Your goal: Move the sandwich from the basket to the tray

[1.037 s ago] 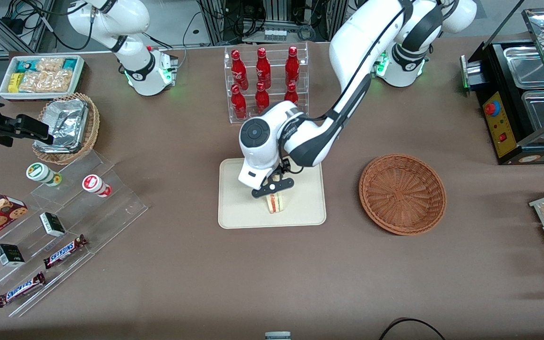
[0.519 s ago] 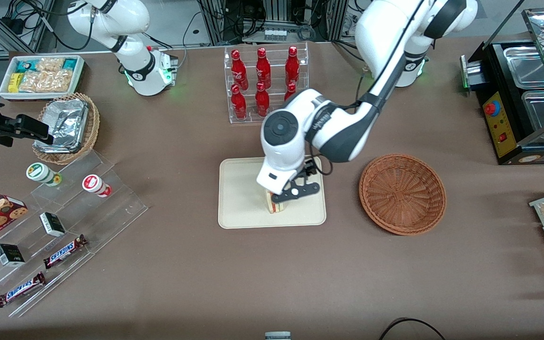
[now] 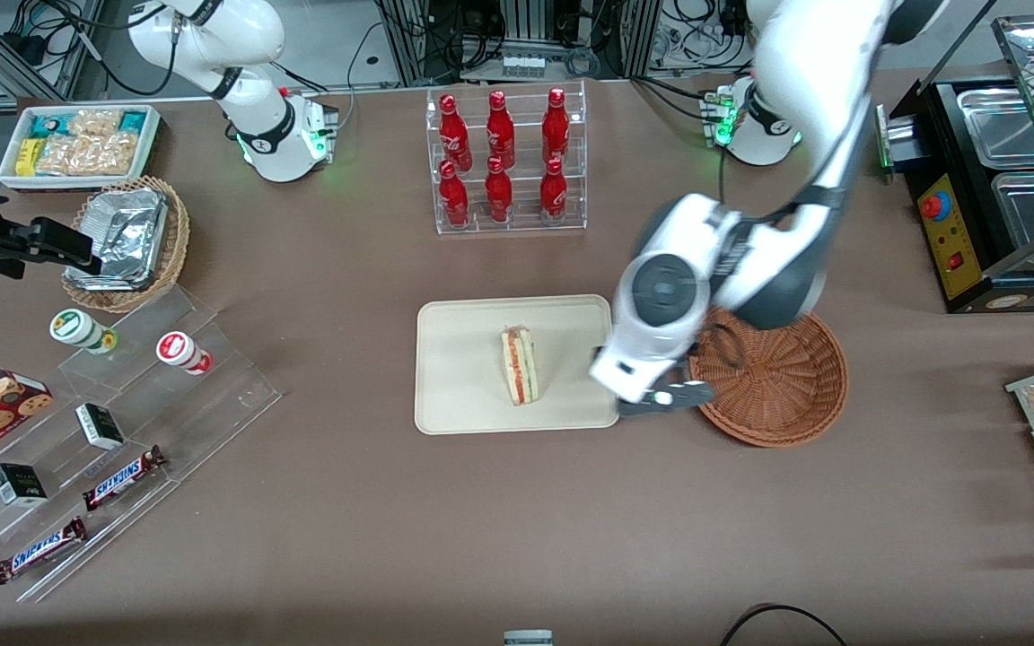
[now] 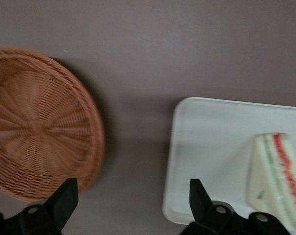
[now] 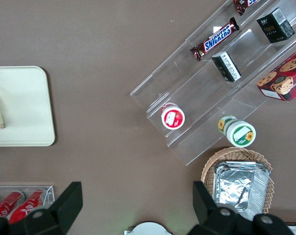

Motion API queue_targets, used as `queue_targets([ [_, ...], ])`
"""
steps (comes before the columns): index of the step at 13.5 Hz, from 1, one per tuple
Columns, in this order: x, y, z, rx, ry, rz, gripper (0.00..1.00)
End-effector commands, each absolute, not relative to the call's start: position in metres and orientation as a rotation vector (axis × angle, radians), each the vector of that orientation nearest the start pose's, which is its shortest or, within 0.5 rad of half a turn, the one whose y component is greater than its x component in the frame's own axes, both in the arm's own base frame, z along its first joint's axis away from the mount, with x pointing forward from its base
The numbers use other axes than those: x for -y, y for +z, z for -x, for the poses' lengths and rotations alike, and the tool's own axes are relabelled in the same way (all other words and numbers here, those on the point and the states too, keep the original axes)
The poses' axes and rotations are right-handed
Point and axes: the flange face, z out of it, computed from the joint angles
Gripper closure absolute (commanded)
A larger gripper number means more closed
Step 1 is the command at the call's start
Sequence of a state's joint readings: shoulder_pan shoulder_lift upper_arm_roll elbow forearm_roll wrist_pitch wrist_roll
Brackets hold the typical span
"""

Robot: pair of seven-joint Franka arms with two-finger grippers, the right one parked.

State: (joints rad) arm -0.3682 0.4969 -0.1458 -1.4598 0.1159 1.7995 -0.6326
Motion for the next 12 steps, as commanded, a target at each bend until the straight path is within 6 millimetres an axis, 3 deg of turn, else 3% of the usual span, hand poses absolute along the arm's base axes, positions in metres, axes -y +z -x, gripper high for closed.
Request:
queue_targets([
  [1, 0.259, 0.408, -0.591, 0.045, 0.183, 3.029, 0.00],
  [4, 0.203, 0.425, -0.592, -0.038, 0.204, 3.055, 0.00],
  [6, 0.177, 0.443, -0.584, -0.088, 0.222, 3.082, 0.00],
  [12, 0.089, 0.519, -0.556, -0.322, 0.261, 3.126, 0.00],
])
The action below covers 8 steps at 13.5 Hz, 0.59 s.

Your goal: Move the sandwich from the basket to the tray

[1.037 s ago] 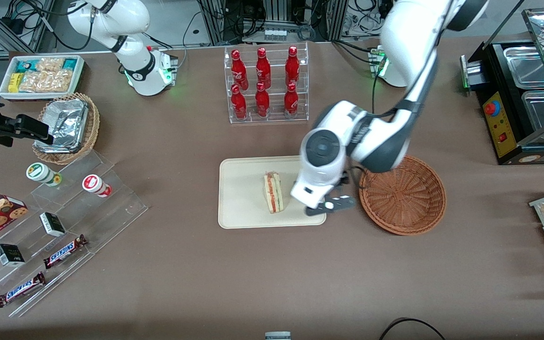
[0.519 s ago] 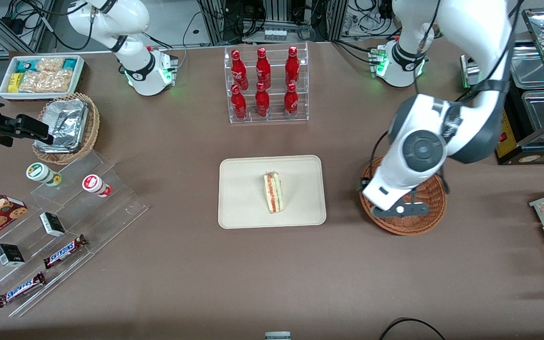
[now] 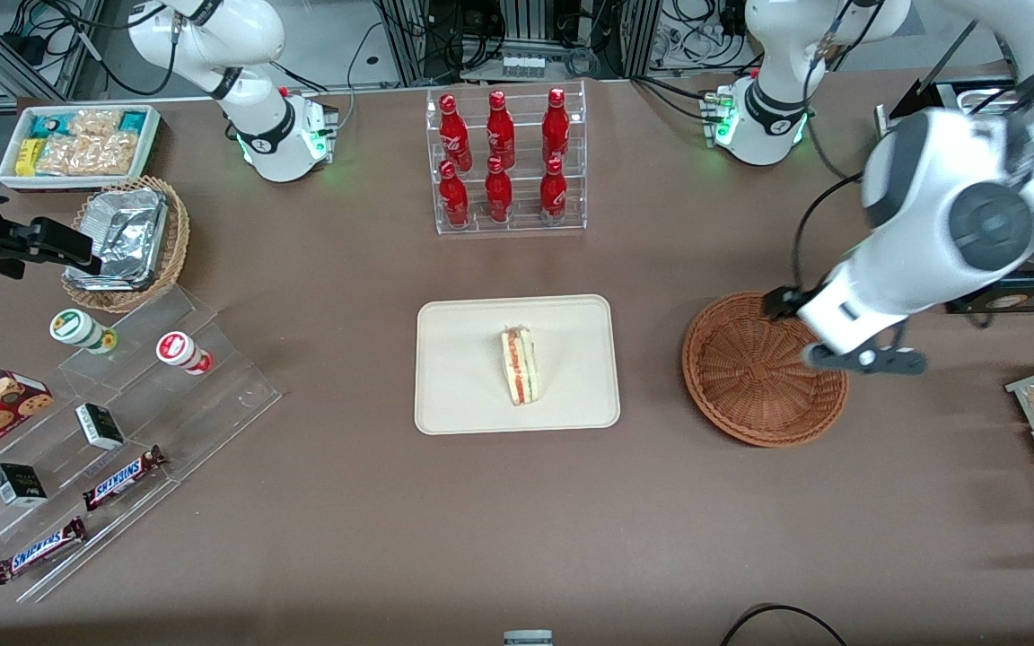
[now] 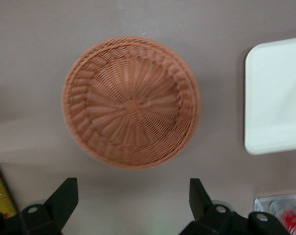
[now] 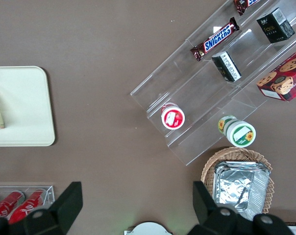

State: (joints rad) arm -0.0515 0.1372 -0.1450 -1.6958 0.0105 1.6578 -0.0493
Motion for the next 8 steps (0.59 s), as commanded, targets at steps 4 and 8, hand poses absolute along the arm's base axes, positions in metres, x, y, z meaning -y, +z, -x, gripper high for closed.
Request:
queue_targets([
  [4, 0.047, 0.567, -0.539, -0.309, 0.255, 3.116, 0.00],
  [8, 0.027, 0.602, -0.534, -0.253, 0.174, 3.112, 0.00],
])
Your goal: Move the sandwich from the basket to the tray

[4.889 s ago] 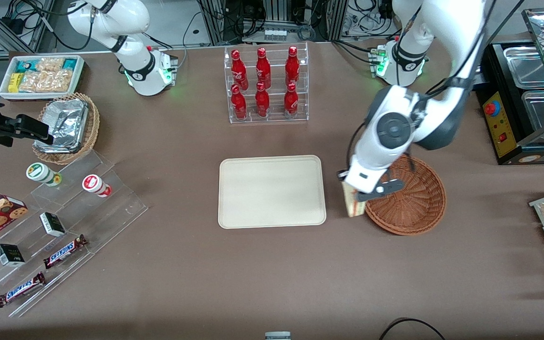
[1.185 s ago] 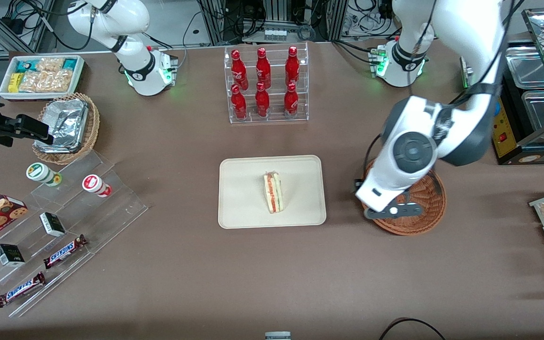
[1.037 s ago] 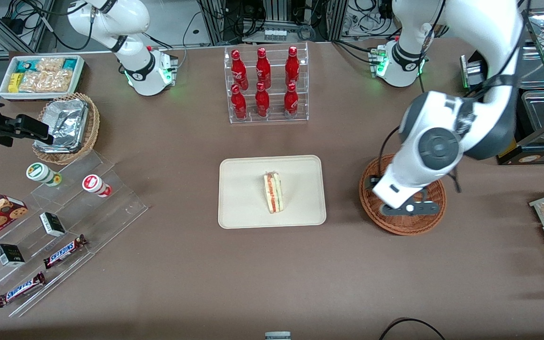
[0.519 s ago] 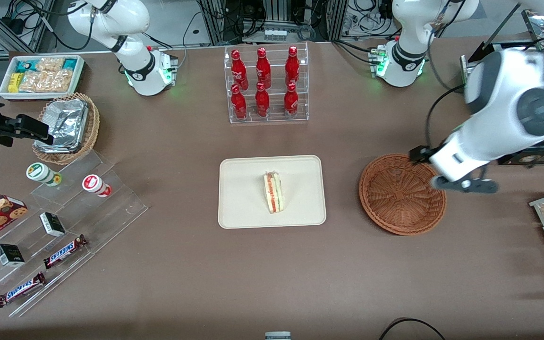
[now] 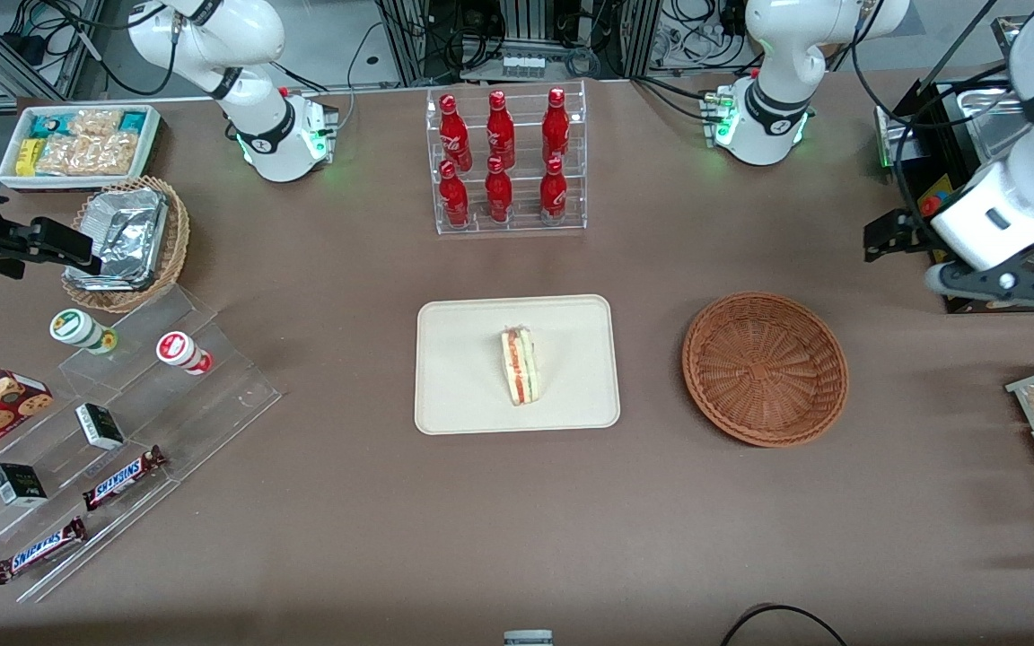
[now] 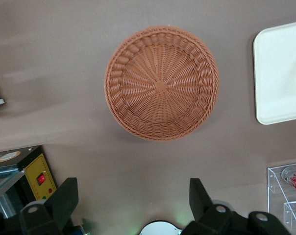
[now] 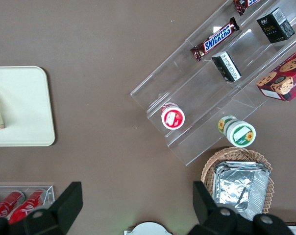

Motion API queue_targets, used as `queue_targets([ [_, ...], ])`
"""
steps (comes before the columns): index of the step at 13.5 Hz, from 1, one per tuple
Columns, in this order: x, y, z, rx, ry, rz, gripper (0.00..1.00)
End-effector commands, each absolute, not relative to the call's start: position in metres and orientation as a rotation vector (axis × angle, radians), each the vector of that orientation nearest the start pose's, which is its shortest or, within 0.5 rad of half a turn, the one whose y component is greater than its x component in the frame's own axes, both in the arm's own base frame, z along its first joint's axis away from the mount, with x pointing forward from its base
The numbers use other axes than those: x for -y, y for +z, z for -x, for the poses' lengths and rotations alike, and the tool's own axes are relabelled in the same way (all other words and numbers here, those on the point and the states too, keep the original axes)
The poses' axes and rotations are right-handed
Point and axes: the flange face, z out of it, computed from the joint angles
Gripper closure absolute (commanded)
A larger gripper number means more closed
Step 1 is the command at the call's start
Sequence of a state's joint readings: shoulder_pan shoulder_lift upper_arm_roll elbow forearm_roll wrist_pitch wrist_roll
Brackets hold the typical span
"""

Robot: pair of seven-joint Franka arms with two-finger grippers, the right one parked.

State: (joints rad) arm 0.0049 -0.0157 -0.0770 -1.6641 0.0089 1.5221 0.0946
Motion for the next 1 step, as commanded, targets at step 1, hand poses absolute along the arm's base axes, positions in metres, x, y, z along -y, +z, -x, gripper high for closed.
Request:
queue_targets([
  [1, 0.0201, 0.6027, -0.5338, -0.234, 0.183, 3.114, 0.00],
])
